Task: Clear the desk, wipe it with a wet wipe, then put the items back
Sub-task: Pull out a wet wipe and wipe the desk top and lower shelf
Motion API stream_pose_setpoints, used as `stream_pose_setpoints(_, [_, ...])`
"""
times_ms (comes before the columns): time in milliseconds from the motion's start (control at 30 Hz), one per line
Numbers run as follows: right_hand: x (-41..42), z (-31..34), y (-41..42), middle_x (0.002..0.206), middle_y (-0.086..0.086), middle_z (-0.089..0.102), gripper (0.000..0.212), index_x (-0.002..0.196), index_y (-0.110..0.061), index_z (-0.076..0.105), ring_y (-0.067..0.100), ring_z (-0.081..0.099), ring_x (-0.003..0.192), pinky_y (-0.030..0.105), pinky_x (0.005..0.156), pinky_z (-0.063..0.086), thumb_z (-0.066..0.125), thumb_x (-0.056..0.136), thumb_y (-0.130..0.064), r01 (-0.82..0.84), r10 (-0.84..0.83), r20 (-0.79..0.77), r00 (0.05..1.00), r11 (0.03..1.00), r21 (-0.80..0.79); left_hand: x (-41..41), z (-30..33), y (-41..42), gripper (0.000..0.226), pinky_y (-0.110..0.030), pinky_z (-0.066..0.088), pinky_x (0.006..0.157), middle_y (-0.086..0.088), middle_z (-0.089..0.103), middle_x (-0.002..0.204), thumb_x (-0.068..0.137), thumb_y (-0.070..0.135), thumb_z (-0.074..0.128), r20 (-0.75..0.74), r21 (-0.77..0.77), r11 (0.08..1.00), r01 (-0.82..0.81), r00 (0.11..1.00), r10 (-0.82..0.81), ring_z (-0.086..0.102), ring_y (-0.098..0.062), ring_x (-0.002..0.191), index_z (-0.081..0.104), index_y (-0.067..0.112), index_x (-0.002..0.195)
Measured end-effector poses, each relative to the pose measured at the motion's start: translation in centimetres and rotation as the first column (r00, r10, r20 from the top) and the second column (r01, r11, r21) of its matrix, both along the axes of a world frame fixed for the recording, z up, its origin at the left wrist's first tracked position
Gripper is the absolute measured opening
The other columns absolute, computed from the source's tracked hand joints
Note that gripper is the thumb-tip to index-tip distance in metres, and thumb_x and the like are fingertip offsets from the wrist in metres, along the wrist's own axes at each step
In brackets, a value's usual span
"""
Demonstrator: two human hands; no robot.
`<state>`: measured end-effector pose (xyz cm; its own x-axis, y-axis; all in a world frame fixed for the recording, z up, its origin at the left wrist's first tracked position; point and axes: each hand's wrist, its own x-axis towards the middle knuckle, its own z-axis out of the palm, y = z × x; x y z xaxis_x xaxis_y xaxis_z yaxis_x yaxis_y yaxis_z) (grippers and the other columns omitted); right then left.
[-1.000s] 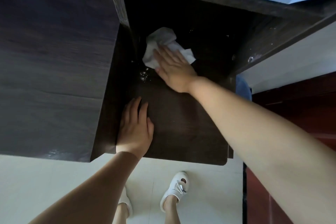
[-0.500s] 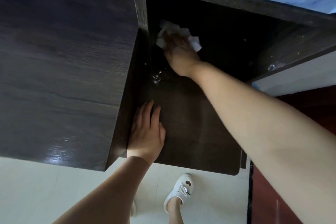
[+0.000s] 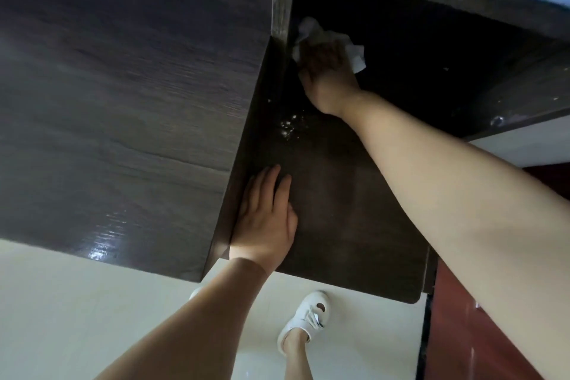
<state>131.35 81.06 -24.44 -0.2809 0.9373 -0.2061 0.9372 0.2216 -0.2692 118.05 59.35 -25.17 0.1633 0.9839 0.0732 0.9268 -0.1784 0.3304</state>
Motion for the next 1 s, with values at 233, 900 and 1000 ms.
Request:
stream_pose_setpoints(233, [1.6,1.0,-14.0,0.155,0.006,0.015,0.053,0.145,-0.018,0.016,0.020,0.008,0.143,0.028,0.113,-0.016,0.024,0.096,-0.035,-0.412,0.399,-0.159,0.903,0.909,-0.062,-0.1,0.0,0.0,0.043,-0.047,0.043,0.100,-0.019,0.058,0.124,0.082,0.022,0.035,0.015,-0.058,0.998,0.012,1.000,-0.011,0.043,-0.029,0.118,0.052,0.005,0.118])
stream_pose_setpoints(900, [-3.0,0.0,-12.2,0.156,0.012,0.017,0.052,0.144,-0.008,0.024,0.024,0.007,0.145,0.040,0.117,-0.002,0.025,0.099,-0.034,-0.132,0.132,-0.010,0.991,0.990,0.060,-4.6,1.7,-8.0,0.028,-0.028,0.038,0.088,-0.017,0.058,0.108,0.082,0.007,0.041,0.328,-0.076,0.989,0.124,0.940,-0.092,0.045,-0.024,0.099,0.057,0.004,0.105])
stream_pose_setpoints(1000, [-5.5,-0.2,-19.3,0.153,0.015,0.025,0.055,0.142,-0.004,0.029,0.025,0.013,0.144,0.039,0.116,-0.002,0.022,0.098,-0.035,-0.107,0.108,-0.024,0.994,0.994,0.030,-7.8,1.7,-10.2,0.030,-0.024,0.034,0.091,-0.017,0.057,0.110,0.084,0.009,0.037,0.349,-0.119,0.993,0.005,0.936,0.037,0.045,-0.024,0.103,0.054,0.006,0.108])
